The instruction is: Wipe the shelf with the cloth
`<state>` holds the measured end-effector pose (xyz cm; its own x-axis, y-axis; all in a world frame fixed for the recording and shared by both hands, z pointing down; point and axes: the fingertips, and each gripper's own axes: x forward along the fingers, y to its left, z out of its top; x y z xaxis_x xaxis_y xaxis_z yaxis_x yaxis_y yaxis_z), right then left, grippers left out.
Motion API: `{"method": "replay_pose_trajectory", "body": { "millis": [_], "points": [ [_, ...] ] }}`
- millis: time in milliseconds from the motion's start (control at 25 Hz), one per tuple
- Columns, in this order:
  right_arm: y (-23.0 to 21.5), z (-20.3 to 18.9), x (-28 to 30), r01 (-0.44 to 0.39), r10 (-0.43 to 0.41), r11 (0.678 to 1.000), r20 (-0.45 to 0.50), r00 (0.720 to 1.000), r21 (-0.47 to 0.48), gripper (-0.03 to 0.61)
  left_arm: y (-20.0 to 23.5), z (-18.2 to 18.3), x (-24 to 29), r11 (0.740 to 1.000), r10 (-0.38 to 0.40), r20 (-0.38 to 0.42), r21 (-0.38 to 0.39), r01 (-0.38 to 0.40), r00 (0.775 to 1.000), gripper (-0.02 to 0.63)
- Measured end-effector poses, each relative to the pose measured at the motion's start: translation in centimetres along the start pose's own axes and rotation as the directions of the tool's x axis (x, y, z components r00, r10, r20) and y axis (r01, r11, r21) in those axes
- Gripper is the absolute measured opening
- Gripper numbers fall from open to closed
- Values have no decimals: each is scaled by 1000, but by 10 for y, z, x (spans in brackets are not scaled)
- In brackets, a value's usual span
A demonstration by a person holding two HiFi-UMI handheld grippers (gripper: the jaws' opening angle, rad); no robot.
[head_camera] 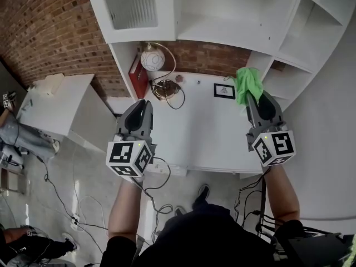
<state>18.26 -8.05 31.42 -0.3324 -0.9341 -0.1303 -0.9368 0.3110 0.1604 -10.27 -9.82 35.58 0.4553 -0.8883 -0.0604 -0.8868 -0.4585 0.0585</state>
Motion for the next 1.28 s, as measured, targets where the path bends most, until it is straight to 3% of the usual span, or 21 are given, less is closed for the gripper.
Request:
{"method": "replay_pose_trajectory", "body": {
  "millis": [400, 720, 1040, 1280],
  "points": [
    [-66, 14, 65, -66, 67, 998, 88, 994, -17, 95, -23, 11, 91, 1000, -1, -12, 20, 1, 1000, 46],
    [-92, 27, 93, -51, 55, 998, 105, 993, -43, 95, -28, 21, 136, 999, -43, 6, 14, 43, 999, 46],
    [-90, 32, 126, 55, -43, 993, 108, 993, -104, 95, -7, 23, 172, 987, -159, 44, 16, 158, 986, 46],
    [-69, 50, 175, 40, -29, 981, 64, 998, -187, 94, 23, 37, 180, 981, -195, 66, 18, 194, 979, 46]
  ]
}}
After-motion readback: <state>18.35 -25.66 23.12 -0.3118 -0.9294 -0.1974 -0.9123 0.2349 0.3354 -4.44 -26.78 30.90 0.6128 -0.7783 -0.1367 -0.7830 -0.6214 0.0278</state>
